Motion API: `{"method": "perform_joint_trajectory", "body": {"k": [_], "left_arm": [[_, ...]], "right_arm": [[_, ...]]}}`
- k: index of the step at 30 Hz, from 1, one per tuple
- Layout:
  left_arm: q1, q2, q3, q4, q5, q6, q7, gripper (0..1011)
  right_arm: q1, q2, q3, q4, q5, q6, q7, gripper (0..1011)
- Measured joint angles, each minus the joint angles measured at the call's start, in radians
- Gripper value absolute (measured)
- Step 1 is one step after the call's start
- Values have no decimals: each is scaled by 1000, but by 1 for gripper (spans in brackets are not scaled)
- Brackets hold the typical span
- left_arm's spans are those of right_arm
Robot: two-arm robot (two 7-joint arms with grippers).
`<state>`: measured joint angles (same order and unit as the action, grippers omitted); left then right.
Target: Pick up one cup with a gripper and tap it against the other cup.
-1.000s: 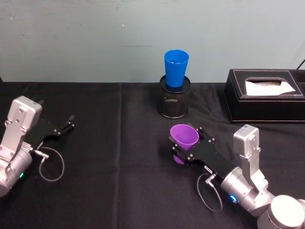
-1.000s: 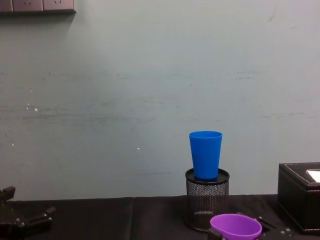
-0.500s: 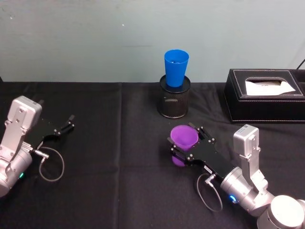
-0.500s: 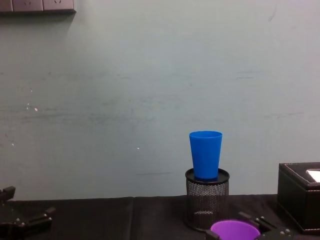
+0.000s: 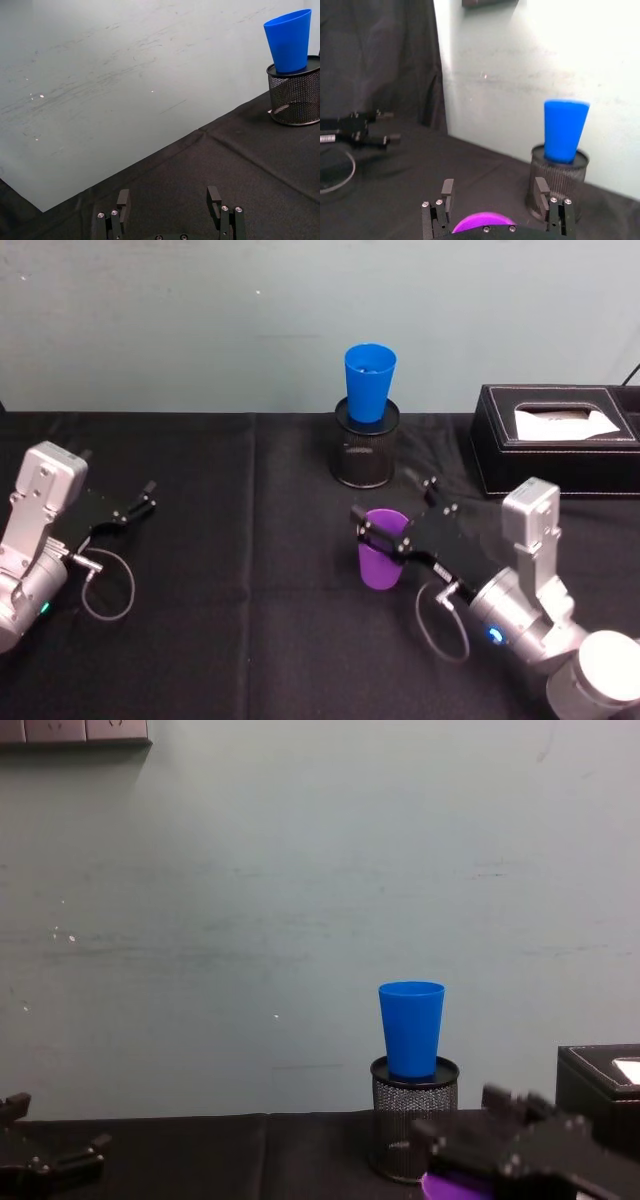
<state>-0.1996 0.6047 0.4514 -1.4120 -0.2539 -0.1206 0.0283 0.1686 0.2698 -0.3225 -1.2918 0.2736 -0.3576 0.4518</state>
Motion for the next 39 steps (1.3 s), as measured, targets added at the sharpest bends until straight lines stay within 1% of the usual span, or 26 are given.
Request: {"method": "perform_joint_trajectory", "body": {"k": [1, 4, 6, 7, 9, 10, 11, 12, 13, 14, 15, 18, 24, 31, 34, 39], "left_arm": [[0, 0, 0, 0, 0, 0, 0, 1000], [0, 0, 0, 0, 0, 0, 0, 1000], [0, 0, 0, 0, 0, 0, 0, 1000], [0, 0, 0, 0, 0, 0, 0, 1000], [0, 0, 0, 0, 0, 0, 0, 1000], [0, 0, 0, 0, 0, 0, 0, 1000], [0, 0, 0, 0, 0, 0, 0, 1000], [0, 1, 0, 0, 0, 1, 0, 1000], [0, 0, 0, 0, 0, 0, 0, 1000], [0, 0, 0, 0, 0, 0, 0, 1000], [0, 0, 0, 0, 0, 0, 0, 1000], [0, 0, 0, 0, 0, 0, 0, 1000], [0, 0, 0, 0, 0, 0, 0, 1000], [0, 0, 0, 0, 0, 0, 0, 1000], [0, 0, 0, 0, 0, 0, 0, 1000], [0, 0, 0, 0, 0, 0, 0, 1000]], "right_arm": [[-1, 2, 3, -11, 0, 6, -2, 1002], [-13, 18, 22, -92, 0, 56, -22, 1003], [-20, 24, 31, -123, 0, 73, -34, 1002], [-28, 29, 41, -153, -5, 91, -51, 1002], [-39, 33, 53, -184, -17, 113, -80, 1003], [-58, 34, 75, -227, -42, 149, -135, 1002], [-58, 34, 75, -227, -41, 149, -134, 1003], [-69, 32, 91, -250, -56, 181, -171, 1003], [-78, 26, 111, -255, -75, 229, -224, 1002], [-78, 26, 111, -255, -75, 229, -224, 1003], [-82, 17, 125, -254, -90, 267, -260, 1002], [-83, 3, 141, -247, -102, 309, -289, 1003], [-82, -16, 155, -241, -120, 345, -303, 1003], [-77, -46, 173, -224, -147, 400, -330, 1003], [-73, -56, 179, -211, -155, 416, -332, 1003], [-69, -66, 183, -197, -162, 425, -331, 1003]]}}
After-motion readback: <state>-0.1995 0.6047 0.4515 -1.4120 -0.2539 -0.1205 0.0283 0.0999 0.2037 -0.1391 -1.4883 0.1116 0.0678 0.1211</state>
